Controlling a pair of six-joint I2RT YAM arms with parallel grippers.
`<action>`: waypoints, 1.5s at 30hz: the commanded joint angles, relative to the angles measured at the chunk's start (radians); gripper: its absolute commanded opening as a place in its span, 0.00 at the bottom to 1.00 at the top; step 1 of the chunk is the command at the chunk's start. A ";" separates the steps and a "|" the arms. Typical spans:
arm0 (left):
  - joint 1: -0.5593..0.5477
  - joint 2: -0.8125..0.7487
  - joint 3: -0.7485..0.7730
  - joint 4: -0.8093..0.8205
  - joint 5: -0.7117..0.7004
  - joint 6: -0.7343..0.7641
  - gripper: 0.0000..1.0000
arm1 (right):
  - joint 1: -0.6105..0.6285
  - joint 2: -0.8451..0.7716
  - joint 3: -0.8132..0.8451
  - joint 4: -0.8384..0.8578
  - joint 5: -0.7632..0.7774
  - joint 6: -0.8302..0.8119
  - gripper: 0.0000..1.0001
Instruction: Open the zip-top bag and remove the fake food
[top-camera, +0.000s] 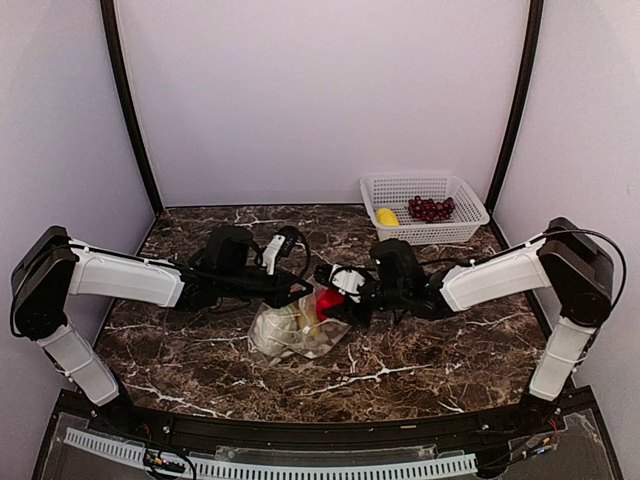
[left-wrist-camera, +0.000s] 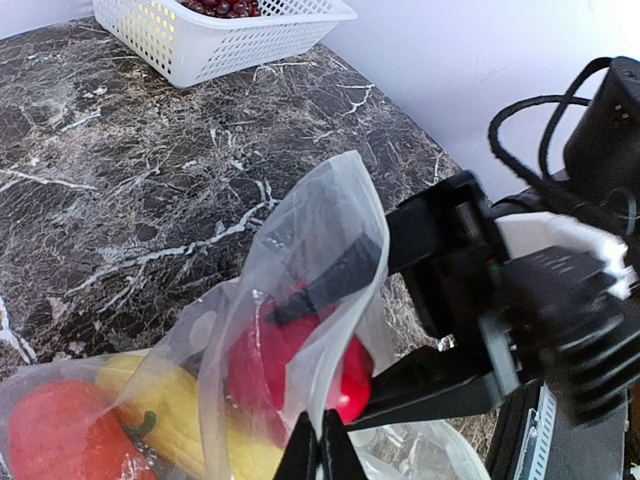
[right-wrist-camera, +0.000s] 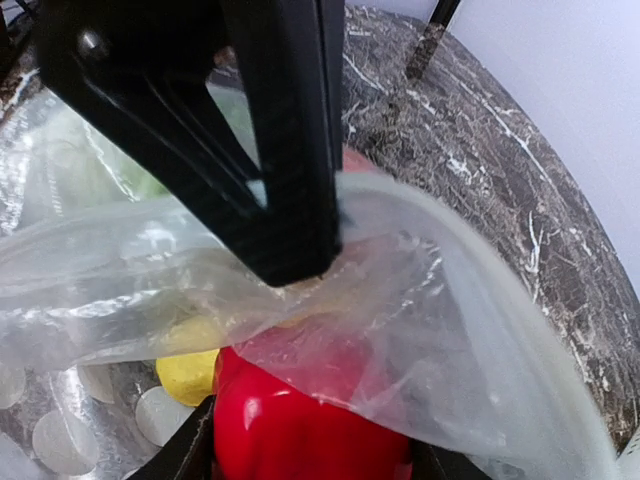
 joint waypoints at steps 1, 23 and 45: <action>-0.004 -0.015 -0.007 -0.002 -0.022 0.006 0.01 | 0.013 -0.146 -0.042 0.006 -0.021 0.023 0.27; -0.003 -0.003 -0.001 -0.025 -0.070 0.013 0.01 | -0.313 -0.410 -0.030 0.018 -0.172 0.267 0.24; -0.003 -0.013 -0.010 -0.023 -0.093 0.025 0.01 | -0.744 0.145 0.523 -0.166 0.106 0.325 0.26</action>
